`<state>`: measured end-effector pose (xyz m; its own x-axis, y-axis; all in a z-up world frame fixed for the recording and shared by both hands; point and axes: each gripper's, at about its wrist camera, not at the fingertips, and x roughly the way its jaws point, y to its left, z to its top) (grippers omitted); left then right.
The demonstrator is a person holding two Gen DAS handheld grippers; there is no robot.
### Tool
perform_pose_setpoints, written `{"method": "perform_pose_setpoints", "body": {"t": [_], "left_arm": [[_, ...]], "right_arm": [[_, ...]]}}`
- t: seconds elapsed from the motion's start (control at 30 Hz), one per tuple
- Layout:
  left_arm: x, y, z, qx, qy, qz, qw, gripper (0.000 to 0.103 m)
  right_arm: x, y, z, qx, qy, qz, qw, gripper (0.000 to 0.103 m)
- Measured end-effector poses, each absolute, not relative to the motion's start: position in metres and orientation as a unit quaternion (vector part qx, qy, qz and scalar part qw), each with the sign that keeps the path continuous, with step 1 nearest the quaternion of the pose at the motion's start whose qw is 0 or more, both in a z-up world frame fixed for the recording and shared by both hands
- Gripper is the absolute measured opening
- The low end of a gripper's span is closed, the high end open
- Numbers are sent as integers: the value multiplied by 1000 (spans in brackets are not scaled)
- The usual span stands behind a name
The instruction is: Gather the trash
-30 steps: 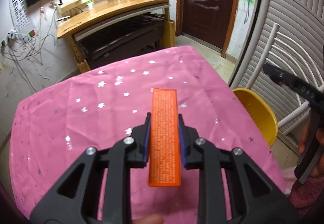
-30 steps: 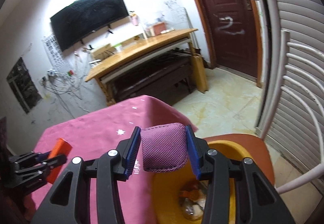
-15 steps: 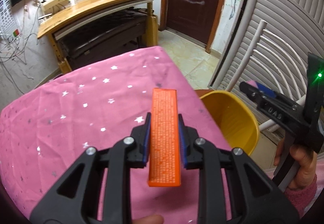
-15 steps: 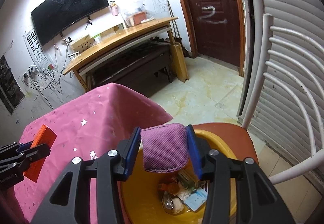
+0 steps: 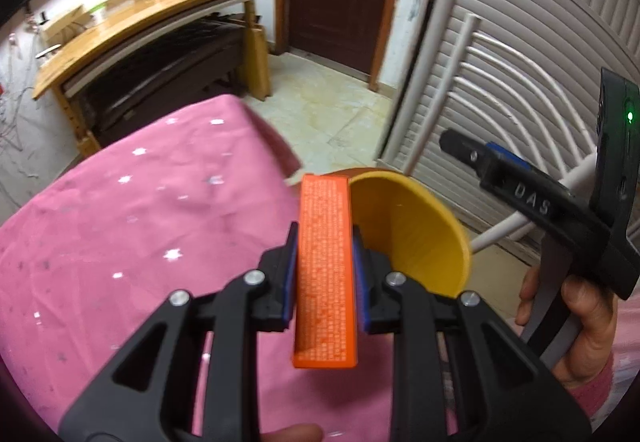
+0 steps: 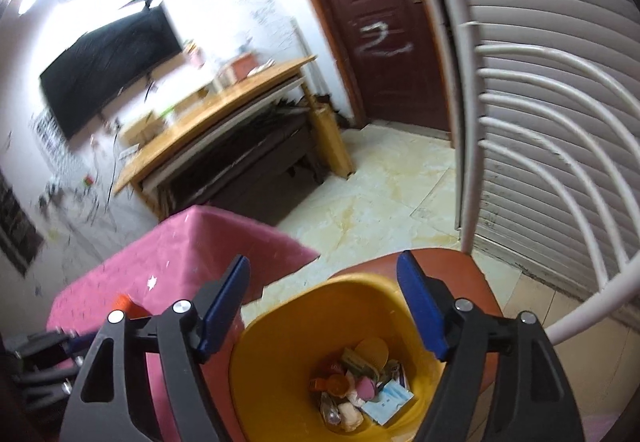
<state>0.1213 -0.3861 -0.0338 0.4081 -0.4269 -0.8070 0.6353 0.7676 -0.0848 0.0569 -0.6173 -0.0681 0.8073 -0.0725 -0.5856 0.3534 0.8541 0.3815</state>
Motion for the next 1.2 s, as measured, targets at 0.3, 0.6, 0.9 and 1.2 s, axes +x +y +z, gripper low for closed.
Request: {"method": "perform_pose_setpoints", "body": {"t": [0.3, 0.6, 0.9, 1.2], "left_arm": [[97, -433, -40, 123, 415, -368, 823, 22], [99, -437, -46, 124, 408, -367, 827, 73], [99, -412, -40, 126, 396, -356, 837, 86], [93, -351, -26, 97, 361, -321, 870, 94]], "right_arm": [[36, -647, -68, 287, 254, -145, 912, 73], [36, -650, -69, 296, 248, -147, 911, 74], [42, -642, -68, 284, 254, -134, 915, 77], [51, -611, -54, 244, 257, -105, 929, 83]]}}
